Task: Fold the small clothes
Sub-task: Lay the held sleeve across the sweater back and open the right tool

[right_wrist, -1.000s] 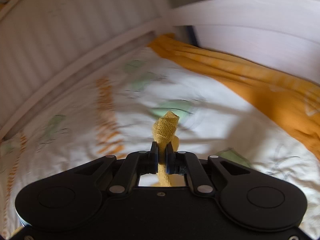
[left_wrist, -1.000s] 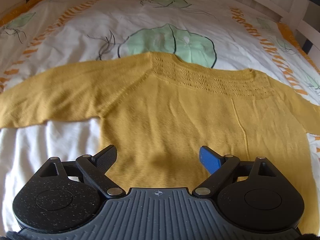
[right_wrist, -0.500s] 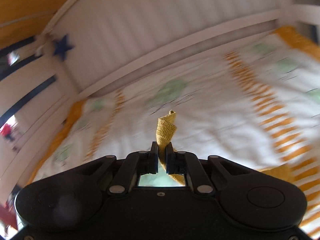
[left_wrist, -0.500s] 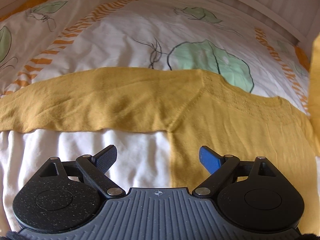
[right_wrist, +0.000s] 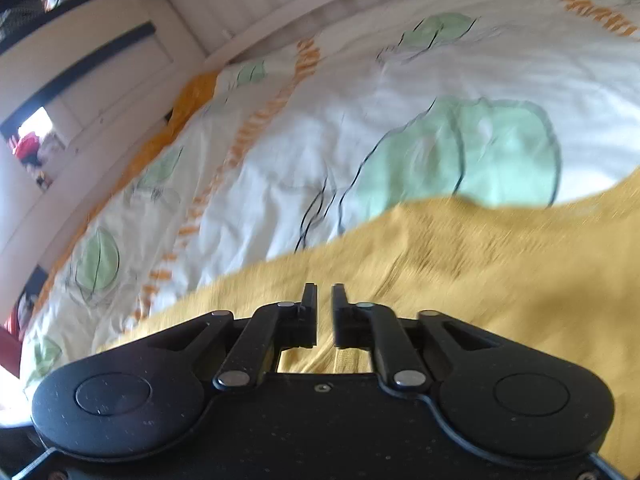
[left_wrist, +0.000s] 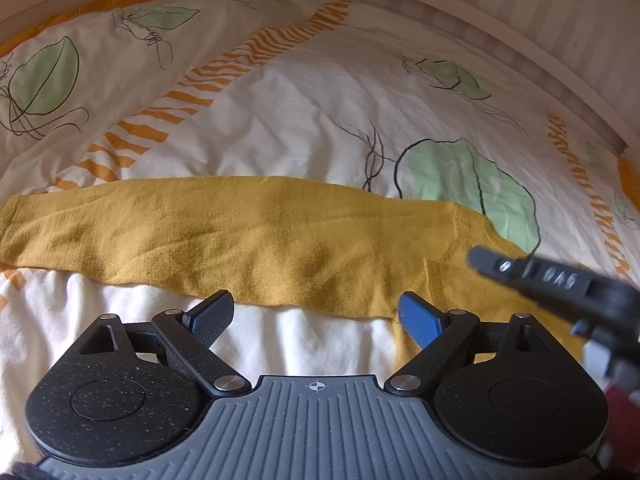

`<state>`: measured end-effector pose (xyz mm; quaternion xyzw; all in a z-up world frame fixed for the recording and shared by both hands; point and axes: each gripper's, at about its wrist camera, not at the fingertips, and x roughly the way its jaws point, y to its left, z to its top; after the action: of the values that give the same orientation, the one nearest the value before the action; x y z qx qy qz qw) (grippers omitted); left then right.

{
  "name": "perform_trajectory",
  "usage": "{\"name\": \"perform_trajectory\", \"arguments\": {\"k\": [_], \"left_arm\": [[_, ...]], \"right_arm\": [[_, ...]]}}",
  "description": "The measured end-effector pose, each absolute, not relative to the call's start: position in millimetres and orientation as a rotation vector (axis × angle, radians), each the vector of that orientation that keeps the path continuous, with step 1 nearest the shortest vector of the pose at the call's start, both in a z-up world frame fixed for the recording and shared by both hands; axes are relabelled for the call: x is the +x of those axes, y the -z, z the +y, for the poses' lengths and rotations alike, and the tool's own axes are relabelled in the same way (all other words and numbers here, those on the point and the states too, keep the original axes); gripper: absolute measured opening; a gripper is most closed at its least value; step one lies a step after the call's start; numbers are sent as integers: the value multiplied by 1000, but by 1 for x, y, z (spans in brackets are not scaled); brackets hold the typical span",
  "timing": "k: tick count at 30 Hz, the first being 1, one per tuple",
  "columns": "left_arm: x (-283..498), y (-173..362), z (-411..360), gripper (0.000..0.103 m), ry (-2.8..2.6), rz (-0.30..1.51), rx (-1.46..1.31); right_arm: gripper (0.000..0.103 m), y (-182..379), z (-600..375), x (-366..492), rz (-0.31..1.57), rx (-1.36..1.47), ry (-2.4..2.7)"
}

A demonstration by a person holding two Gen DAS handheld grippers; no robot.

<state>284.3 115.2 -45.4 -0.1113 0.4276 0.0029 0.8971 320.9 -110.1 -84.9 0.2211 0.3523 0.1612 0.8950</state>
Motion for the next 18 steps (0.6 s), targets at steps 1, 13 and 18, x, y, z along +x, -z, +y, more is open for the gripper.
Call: {"name": "perform_trajectory", "arguments": {"k": [1, 13, 18], "left_arm": [[285, 46, 116, 90, -9, 889, -232], [287, 55, 127, 90, -15, 911, -268], [289, 67, 140, 90, 51, 904, -375]], "right_arm": [[23, 88, -105, 319, 737, 461, -369], [68, 95, -134, 281, 744, 295, -320], [87, 103, -146, 258, 764, 249, -270]]}}
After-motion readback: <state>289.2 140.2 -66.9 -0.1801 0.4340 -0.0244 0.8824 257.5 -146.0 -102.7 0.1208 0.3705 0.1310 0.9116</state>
